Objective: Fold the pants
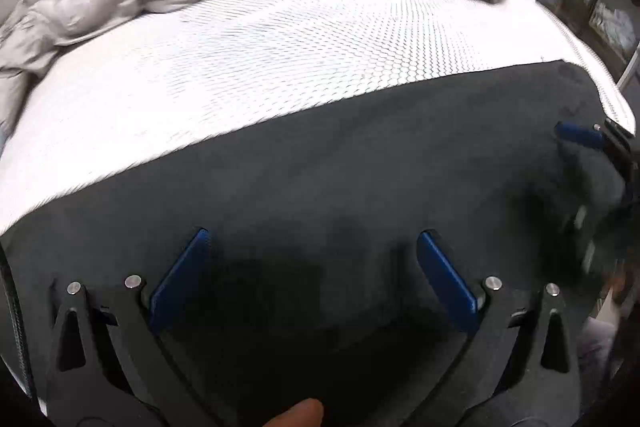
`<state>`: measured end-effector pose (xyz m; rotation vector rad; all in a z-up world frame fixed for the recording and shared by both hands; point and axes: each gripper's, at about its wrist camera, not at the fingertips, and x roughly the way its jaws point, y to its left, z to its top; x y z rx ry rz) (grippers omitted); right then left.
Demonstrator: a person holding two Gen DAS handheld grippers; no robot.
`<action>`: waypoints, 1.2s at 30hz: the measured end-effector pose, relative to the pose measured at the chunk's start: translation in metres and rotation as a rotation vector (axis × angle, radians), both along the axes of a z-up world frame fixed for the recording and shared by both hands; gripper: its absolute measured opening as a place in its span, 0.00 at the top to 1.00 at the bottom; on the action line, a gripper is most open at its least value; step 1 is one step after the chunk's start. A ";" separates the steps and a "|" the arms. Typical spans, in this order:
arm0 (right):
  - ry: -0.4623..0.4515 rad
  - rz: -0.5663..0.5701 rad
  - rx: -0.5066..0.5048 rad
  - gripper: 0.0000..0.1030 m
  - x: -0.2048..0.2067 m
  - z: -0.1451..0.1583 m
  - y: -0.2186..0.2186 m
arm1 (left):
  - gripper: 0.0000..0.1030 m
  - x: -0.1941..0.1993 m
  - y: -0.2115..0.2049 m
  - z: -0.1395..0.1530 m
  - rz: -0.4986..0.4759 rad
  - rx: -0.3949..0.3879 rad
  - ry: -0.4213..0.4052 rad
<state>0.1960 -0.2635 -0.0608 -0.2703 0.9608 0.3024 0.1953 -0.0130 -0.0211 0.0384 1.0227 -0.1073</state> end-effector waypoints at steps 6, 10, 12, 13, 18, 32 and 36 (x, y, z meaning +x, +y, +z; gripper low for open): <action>0.043 -0.077 -0.086 0.06 0.026 -0.020 -0.024 | 0.00 0.020 0.025 -0.014 0.022 0.010 0.051; -0.005 -0.309 -0.135 0.04 0.026 -0.014 -0.113 | 0.00 0.001 0.079 -0.015 0.126 0.020 0.034; -0.006 -0.384 -0.079 0.05 0.025 -0.008 -0.140 | 0.01 -0.004 0.092 -0.009 0.184 -0.005 0.024; -0.013 -0.387 -0.072 0.06 0.023 -0.005 -0.141 | 0.01 -0.007 0.091 -0.003 0.195 -0.014 0.009; -0.060 -0.154 -0.018 0.06 0.025 0.009 -0.083 | 0.01 0.026 0.013 0.026 0.028 -0.138 -0.068; -0.014 -0.320 -0.165 0.06 0.021 -0.011 -0.163 | 0.31 0.040 0.125 0.014 0.156 0.081 -0.007; -0.011 -0.339 -0.153 0.06 0.018 -0.008 -0.181 | 0.37 0.015 0.226 0.018 0.360 0.082 -0.046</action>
